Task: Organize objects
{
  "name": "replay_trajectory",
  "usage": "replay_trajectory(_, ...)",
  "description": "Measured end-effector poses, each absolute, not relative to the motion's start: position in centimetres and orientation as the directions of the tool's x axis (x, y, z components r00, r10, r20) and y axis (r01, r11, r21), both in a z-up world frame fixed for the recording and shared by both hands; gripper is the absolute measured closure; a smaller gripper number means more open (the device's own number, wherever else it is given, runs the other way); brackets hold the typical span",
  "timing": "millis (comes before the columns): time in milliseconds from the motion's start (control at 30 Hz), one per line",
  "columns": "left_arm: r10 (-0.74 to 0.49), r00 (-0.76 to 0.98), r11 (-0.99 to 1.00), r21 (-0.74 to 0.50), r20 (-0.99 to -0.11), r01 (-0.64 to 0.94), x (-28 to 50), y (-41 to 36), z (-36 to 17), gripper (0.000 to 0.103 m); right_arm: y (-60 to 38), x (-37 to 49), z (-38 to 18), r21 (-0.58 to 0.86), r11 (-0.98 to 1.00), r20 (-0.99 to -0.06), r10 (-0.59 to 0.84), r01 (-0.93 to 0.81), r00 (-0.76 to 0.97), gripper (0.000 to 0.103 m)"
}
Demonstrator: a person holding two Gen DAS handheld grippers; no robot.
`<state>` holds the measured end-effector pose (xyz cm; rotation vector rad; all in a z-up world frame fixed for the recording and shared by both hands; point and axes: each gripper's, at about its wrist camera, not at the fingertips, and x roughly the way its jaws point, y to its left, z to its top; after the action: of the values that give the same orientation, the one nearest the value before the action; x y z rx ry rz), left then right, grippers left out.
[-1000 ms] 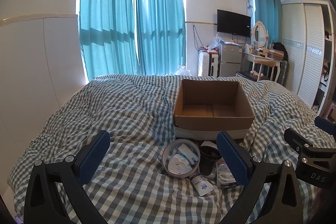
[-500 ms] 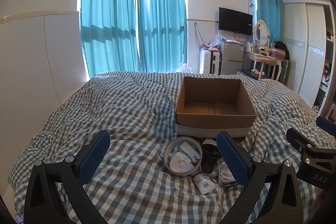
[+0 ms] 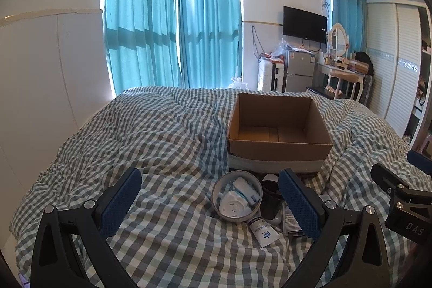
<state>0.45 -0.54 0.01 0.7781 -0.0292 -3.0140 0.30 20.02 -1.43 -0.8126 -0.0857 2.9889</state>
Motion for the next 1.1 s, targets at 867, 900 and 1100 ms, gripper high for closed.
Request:
replay_trajectory(867, -0.010, -0.868, -1.000, 0.013, -0.497, 0.004, 0.3, -0.4, -0.6, 0.000, 20.4, -0.5, -2.5, -0.049, -0.997, -0.542, 0.070, -0.052, -0.837, 0.002)
replay_trajectory(900, -0.009, -0.867, -1.000, 0.013, -0.499, 0.003, 0.2, -0.4, -0.6, 0.000, 20.4, -0.5, -2.5, -0.045, -0.998, -0.544, 0.067, -0.050, -0.836, 0.002)
replay_trajectory(1100, 0.002, -0.860, -1.000, 0.003, -0.510, -0.004, -0.3, -0.6, -0.8, 0.000, 20.5, -0.9, -2.7, -0.030, -0.999, -0.557, 0.050, -0.040, -0.829, 0.001)
